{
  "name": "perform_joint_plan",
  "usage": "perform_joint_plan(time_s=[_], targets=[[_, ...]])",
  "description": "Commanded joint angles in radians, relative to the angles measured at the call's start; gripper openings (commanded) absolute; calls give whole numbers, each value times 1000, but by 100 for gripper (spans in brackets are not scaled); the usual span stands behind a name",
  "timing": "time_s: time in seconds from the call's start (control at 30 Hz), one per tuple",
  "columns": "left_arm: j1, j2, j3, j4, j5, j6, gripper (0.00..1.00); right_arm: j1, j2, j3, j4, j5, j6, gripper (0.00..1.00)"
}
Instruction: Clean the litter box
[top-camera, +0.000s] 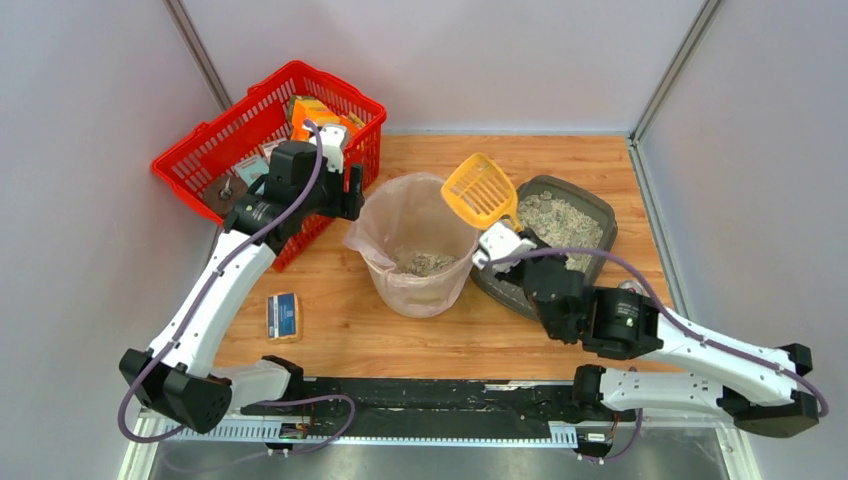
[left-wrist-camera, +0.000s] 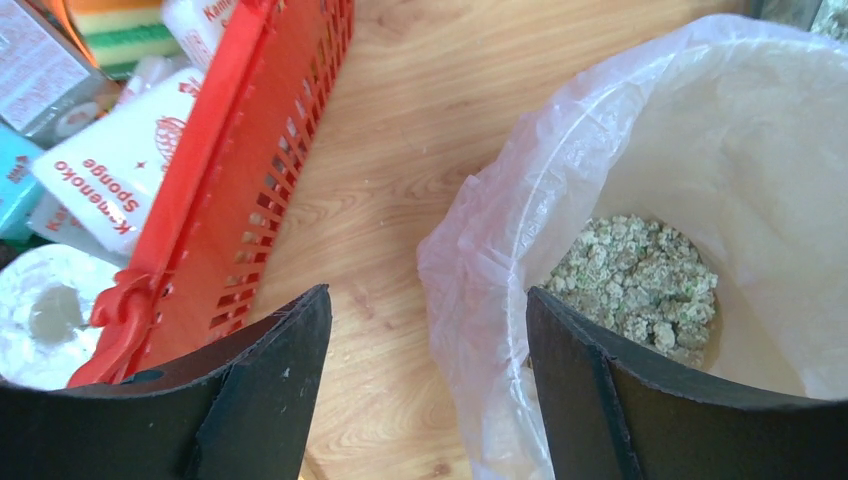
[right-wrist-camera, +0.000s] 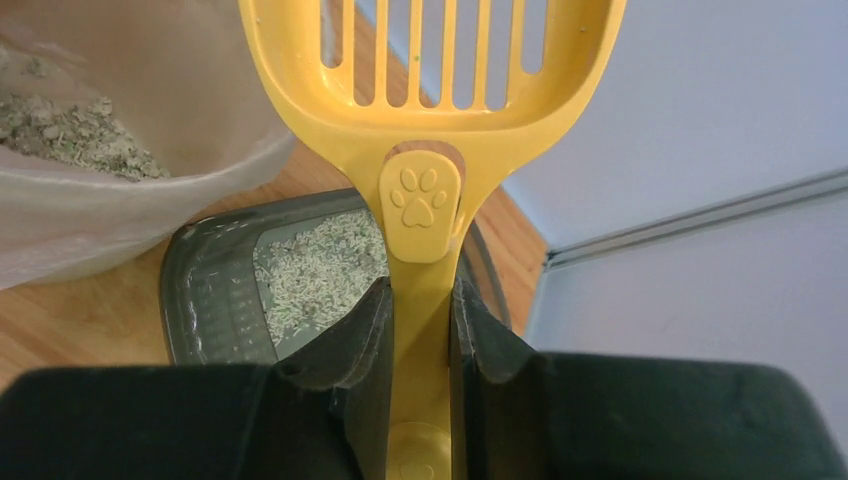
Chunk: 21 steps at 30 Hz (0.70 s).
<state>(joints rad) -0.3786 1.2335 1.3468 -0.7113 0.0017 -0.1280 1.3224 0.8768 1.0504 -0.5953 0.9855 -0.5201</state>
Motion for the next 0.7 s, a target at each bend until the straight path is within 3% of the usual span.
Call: perform_joint_plan(time_s=[0.0, 0.23, 0.43, 0.67], targets=[[1, -55, -18, 67, -40, 4, 79, -175, -33, 88, -132, -209, 337, 0], [1, -52, -15, 64, -37, 4, 79, -596, -30, 73, -212, -631, 580, 0], [1, -49, -14, 62, -32, -1, 79, -803, -12, -9, -245, -744, 732, 0], [1, -48, -8, 56, -17, -5, 79, -1051, 72, -53, -333, -1094, 856, 0]])
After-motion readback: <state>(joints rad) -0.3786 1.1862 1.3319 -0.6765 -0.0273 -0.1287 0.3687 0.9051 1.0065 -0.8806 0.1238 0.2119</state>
